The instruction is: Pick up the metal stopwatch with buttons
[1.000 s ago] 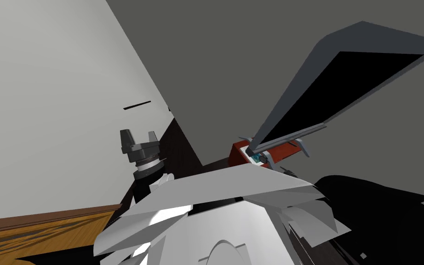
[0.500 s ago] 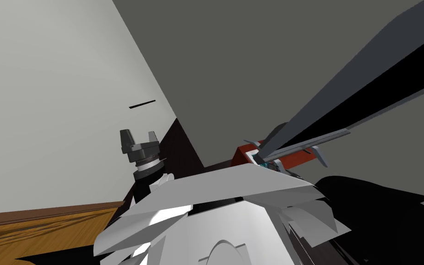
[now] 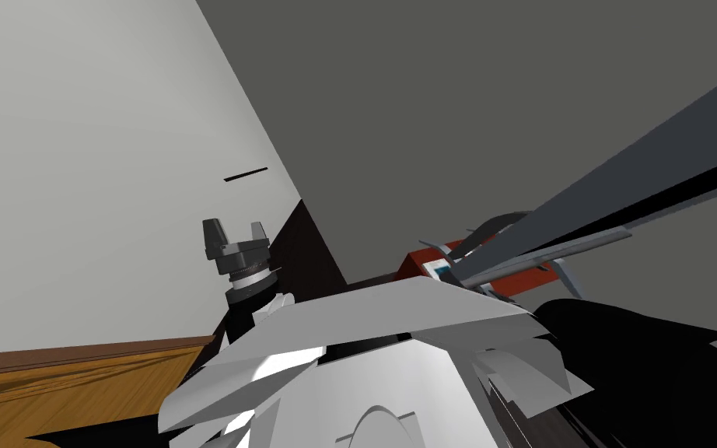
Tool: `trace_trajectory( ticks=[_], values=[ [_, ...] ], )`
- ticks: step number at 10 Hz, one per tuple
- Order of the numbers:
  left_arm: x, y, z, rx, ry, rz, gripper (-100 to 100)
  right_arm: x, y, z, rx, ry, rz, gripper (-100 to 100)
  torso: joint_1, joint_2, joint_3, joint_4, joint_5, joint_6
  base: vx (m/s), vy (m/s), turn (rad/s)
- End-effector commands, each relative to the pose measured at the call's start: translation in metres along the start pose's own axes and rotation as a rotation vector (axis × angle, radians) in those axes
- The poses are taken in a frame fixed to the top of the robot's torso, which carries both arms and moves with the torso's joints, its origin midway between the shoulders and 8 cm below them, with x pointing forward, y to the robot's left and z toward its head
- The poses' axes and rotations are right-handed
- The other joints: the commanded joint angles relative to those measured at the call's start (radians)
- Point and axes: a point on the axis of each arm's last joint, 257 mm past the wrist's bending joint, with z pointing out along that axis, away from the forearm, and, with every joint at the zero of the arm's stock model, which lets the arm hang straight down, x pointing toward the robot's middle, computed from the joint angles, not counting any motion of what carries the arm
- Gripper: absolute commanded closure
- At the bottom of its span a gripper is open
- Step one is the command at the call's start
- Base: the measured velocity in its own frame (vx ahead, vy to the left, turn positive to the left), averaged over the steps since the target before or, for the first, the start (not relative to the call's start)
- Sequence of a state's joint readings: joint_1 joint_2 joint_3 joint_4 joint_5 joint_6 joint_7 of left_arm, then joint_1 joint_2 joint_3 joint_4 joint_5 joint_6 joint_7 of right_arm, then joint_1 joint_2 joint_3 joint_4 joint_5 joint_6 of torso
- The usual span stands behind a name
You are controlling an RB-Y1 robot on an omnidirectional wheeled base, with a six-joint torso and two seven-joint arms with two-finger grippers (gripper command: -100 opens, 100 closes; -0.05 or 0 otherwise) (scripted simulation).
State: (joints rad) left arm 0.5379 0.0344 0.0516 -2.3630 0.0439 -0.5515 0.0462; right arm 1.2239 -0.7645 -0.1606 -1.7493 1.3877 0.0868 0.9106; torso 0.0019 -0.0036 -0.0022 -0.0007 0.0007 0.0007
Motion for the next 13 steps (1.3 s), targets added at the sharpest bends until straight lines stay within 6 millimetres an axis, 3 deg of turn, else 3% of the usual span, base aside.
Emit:
trace_trajectory(
  ticks=[1,2,3,4,11,12,13],
  values=[
    [0.000,0.000,0.000,0.000,0.000,0.000,0,0.010,0.002,-0.001,-0.006,0.015,-0.050,-100,0.000,0.000,0.000,0.000,0.000,0.000,0.072,0.016,0.066],
    [0.000,0.000,0.000,0.000,0.000,0.000,0,0.006,0.001,-0.002,-0.003,0.011,-0.033,-100,0.000,0.001,0.000,0.000,0.000,0.000,0.029,0.005,0.007],
    [0.000,0.000,0.000,0.000,0.000,0.000,0,0.007,0.001,-0.002,-0.003,0.012,-0.036,0,0.000,0.003,0.002,0.001,0.000,0.001,0.006,0.001,-0.001],
    [0.000,0.000,0.000,0.000,0.000,0.000,0,0.016,0.004,0.003,-0.010,0.028,-0.018,-100,-0.001,0.005,0.003,0.001,0.000,0.001,-0.034,0.011,0.114],
    [0.000,0.000,0.000,0.000,0.000,0.000,0,0.051,0.016,0.021,-0.034,0.096,0.057,-100,0.001,0.009,0.005,0.002,0.000,0.001,-0.060,0.037,0.169],
    [0.000,0.000,0.000,0.000,0.000,0.000,0,0.048,0.016,0.020,-0.031,0.092,0.049,-100,0.000,0.009,0.005,0.002,0.000,0.001,-0.021,0.011,0.026],
    [0.000,0.000,0.000,0.000,0.000,0.000,0,0.048,0.016,0.021,-0.032,0.092,0.051,100,0.000,0.008,0.005,0.002,0.000,0.001,-0.005,0.004,-0.017]
  ],
)
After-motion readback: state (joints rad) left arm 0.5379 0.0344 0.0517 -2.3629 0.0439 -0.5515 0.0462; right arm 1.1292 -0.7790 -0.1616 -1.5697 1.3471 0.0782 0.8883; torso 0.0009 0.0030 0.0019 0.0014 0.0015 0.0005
